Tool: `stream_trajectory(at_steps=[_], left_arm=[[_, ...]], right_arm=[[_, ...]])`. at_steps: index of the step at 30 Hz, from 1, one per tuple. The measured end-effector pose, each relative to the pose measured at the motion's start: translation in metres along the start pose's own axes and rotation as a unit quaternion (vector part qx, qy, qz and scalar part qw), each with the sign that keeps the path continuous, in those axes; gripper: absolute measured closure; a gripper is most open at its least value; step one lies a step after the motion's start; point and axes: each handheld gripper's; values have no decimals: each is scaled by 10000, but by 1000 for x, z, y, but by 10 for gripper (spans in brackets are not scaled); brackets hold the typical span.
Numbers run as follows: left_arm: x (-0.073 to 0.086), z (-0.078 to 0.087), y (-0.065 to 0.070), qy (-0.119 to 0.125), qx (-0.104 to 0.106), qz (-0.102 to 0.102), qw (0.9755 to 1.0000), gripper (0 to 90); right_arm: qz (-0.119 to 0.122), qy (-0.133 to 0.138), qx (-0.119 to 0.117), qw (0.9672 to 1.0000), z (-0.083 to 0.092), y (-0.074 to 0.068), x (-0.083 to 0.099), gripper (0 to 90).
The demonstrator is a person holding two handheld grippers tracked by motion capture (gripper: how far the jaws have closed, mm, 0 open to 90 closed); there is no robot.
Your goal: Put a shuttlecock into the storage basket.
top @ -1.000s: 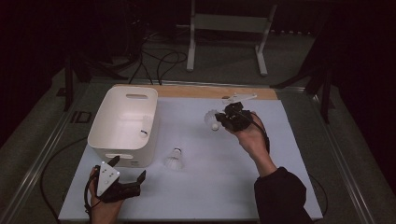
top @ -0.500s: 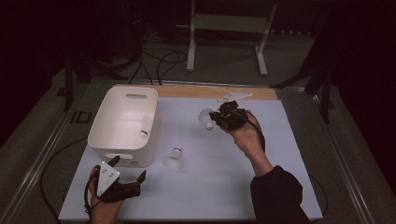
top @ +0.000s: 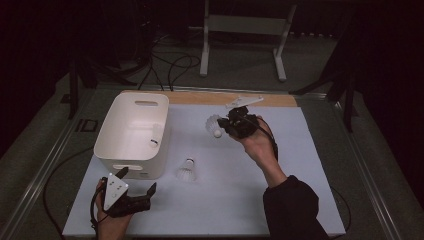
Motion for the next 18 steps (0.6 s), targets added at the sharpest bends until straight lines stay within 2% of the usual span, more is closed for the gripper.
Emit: stream_trajectory(at_steps=[18], left_arm=[[0,0,0,-2,4,-5,10000,0]], right_arm=[[41,91,-157,9998,-7,-12,-16,893]])
Point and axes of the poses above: each handheld gripper's, and its own axes: z roughly backward along the jaws, x roughly out of its underside, y roughly to its right, and after that the axes turned 6 degrees about -y, right-handed
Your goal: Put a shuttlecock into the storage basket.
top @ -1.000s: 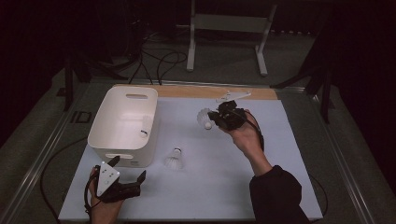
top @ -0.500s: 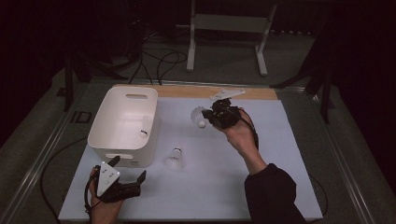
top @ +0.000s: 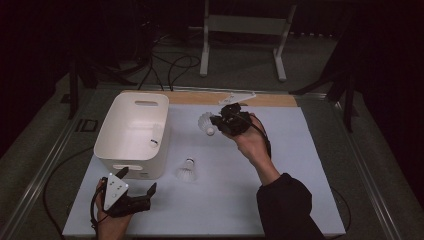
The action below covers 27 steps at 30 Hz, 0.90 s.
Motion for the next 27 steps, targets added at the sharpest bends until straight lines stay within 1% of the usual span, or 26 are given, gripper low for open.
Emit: stream_trajectory(at_steps=[13,16,27], left_arm=[[0,0,0,-6,3,-1,10000,0],[0,0,0,0,6,9,10000,0],[0,0,0,2,13,8,10000,0]], right_arm=[[32,62,-79,9999,-2,-8,-8,893],[35,66,-138,9999,-4,-11,-11,893],[43,77,-236,9997,-7,-17,-18,893]])
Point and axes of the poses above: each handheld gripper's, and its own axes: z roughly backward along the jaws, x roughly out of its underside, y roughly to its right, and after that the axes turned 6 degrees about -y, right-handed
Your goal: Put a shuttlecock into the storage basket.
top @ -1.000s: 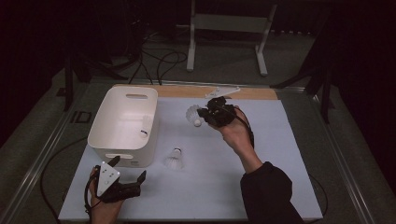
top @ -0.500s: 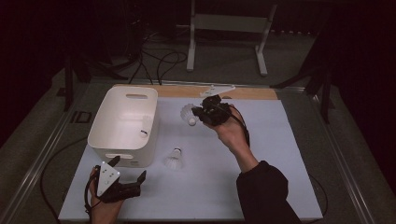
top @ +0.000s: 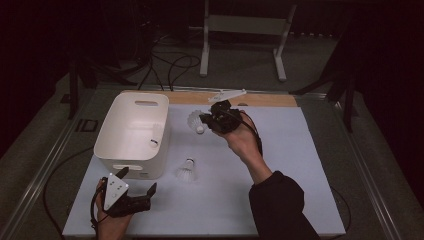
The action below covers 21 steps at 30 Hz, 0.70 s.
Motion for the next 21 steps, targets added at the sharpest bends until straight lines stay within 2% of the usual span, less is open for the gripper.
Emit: stream_trajectory(at_steps=[21], left_arm=[[0,0,0,3,-1,-6,10000,0]], right_arm=[[80,79,-162,9998,-6,-11,-12,893]])
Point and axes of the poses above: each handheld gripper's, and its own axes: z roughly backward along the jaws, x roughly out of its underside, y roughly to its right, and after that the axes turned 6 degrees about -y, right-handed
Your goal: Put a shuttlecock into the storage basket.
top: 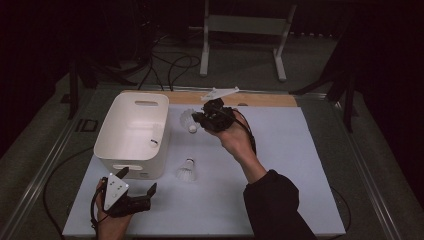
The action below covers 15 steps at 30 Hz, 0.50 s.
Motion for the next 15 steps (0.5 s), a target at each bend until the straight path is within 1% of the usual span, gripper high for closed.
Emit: stream_trajectory(at_steps=[15], left_arm=[[0,0,0,2,-3,-14,10000,0]], right_arm=[[47,10,-64,10000,-7,-9,-10,893]])
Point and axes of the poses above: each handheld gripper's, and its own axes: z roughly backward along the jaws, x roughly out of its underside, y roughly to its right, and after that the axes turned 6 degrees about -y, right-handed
